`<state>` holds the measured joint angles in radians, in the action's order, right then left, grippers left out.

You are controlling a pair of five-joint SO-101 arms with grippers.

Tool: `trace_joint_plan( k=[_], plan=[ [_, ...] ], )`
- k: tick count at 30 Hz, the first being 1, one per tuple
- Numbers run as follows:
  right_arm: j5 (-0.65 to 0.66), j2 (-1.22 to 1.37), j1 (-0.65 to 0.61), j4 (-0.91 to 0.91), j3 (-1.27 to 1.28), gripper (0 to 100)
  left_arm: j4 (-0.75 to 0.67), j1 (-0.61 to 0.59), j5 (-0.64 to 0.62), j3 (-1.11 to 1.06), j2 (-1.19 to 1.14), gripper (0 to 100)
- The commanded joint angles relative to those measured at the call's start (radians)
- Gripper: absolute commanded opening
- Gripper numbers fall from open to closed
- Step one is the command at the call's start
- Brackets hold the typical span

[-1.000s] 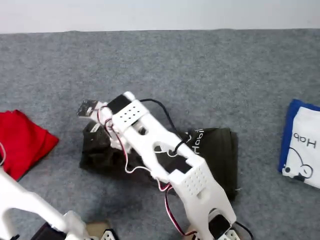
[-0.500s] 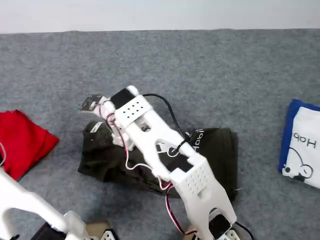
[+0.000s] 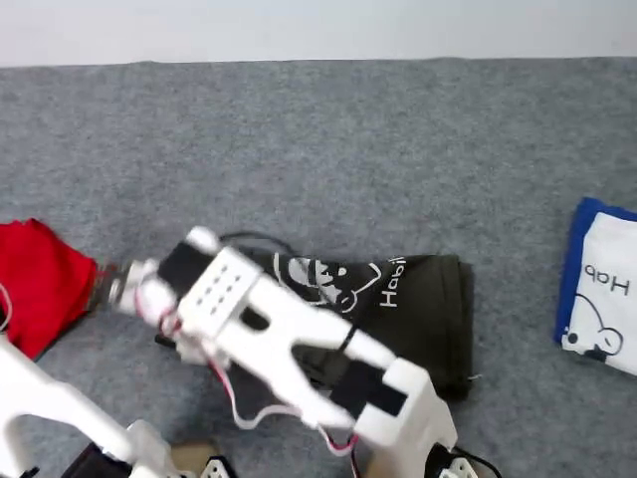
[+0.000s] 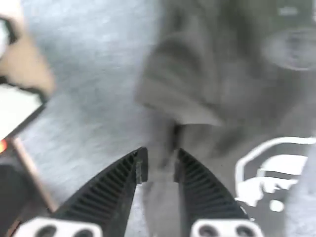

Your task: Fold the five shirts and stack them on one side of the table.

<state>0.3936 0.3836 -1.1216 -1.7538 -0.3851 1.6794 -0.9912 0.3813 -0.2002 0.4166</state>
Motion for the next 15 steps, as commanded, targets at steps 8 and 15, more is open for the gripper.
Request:
trace_joint_plan(
  k=[8,15],
  plan=[
    [0.046,0.107,0.022,0.194,0.066,7.1,0.008,0.003,0.006,0.005,0.029,3],
    [0.201,0.193,0.306,0.288,-0.141,6.9,0.009,-0.002,0.006,0.005,0.031,3]
  ],
)
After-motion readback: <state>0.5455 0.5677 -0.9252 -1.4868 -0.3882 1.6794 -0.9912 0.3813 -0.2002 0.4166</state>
